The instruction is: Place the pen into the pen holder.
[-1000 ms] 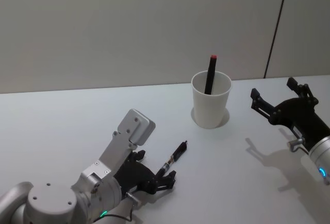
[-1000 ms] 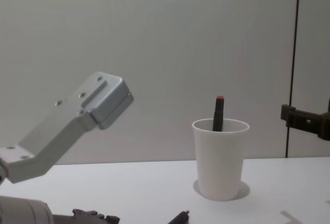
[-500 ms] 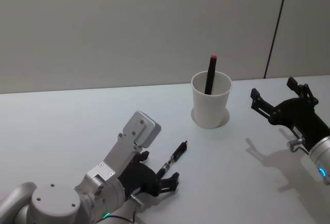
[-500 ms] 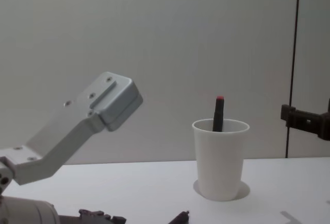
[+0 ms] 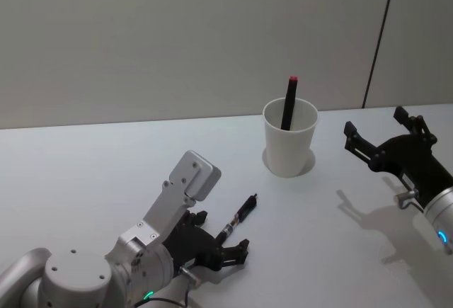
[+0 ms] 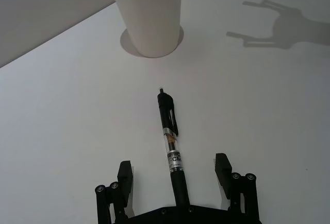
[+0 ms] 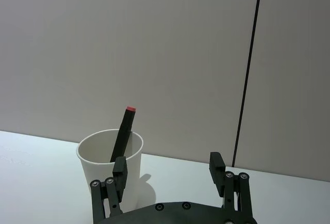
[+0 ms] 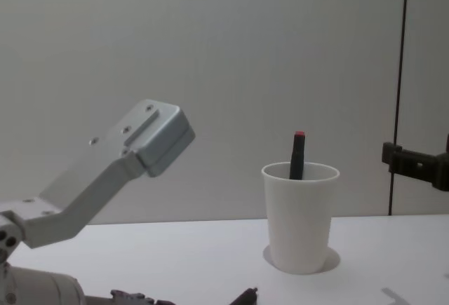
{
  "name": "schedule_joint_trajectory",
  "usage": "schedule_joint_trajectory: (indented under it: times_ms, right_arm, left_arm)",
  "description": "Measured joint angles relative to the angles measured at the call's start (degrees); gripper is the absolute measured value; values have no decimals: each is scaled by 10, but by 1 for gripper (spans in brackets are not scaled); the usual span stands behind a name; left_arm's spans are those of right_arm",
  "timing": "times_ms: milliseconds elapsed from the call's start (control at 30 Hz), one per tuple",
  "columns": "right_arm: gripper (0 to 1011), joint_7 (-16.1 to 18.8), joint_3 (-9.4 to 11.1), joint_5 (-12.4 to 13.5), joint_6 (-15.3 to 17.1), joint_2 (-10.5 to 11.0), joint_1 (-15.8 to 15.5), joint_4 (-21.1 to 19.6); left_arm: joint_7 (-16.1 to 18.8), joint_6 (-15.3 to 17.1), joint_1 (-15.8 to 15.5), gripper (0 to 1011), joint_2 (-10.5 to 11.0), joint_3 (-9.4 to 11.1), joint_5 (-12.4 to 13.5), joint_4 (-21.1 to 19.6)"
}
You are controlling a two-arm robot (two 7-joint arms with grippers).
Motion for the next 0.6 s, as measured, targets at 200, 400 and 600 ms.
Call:
schedule_joint_trajectory:
  times_ms: [200,400,600]
  right_arm:
    - [1001,0,0,0,0,0,0,0]
    - [1001,0,0,0,0,0,0,0]
    - [1002,0,0,0,0,0,0,0]
  left_arm:
    - [4,7,-3,1003,-6,-1,-2,4]
    - [7,11,-5,1004,-9,-2,-1,7]
    - [9,14,-6,1005,-12,-2,-1,9]
